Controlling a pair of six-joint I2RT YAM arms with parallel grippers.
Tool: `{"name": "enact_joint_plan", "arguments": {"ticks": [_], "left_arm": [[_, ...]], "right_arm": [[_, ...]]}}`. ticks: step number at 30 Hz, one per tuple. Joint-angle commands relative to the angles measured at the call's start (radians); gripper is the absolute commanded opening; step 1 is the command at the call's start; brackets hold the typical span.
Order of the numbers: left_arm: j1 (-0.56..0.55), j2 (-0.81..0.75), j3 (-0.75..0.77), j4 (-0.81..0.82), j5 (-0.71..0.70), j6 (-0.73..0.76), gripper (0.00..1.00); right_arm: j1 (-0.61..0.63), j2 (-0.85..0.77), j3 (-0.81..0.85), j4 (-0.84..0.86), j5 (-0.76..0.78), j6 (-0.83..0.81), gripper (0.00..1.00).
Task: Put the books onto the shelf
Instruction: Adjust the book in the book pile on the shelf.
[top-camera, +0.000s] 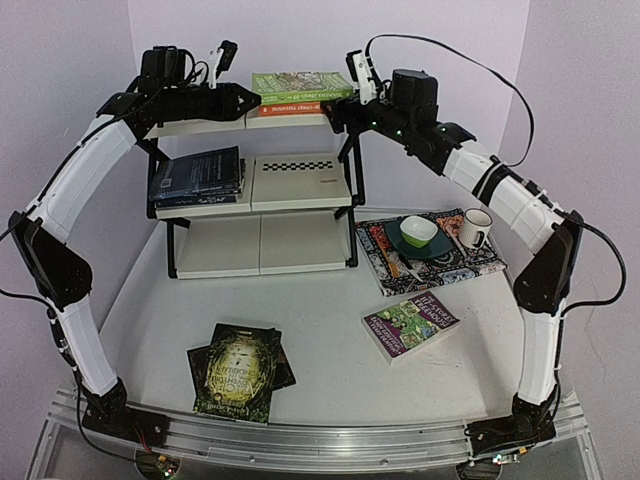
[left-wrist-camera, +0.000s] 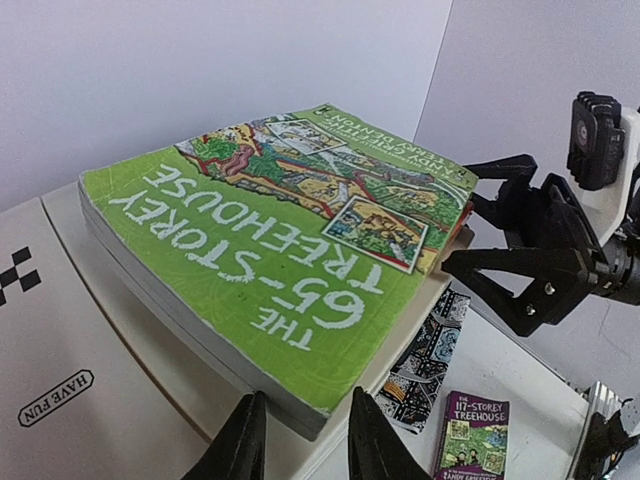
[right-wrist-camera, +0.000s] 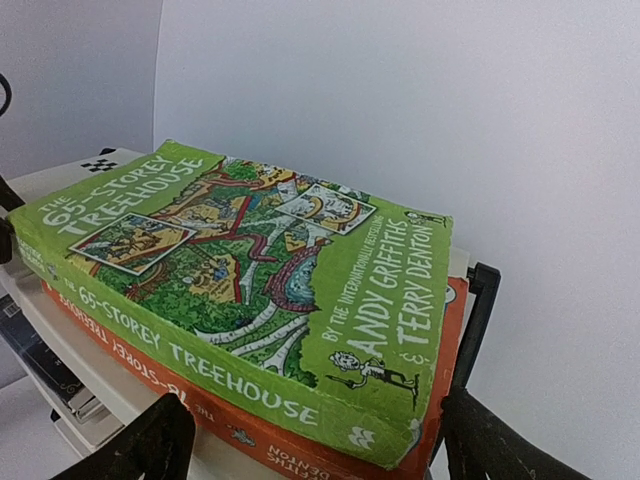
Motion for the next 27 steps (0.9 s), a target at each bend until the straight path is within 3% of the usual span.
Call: {"name": "enact_joint_plan", "arguments": {"ticks": [1,23,25,27], "left_arm": [[0.003,0.021,0.066,0.047,0.012,-0.002,0.27],[-0.006,0.062,0.108,0.057,-0.019,-0.010,0.19],[-0.005,0.051,0.100,0.059,-0.033,-0.009,0.23],[-0.005,0.037,0.091,0.059,-0.044,-0.007,0.33]], "right_arm": [[0.003,-0.085,-0.010,0.086,-0.005,-0.016,0.86],[0.003,-0.115,-0.048,0.104,0.002,-0.048,0.86],[0.003,-0.117,-0.049,0.106,0.004,-0.050,0.87],[0.003,-0.122,-0.053,0.106,0.008,-0.051,0.88]]}}
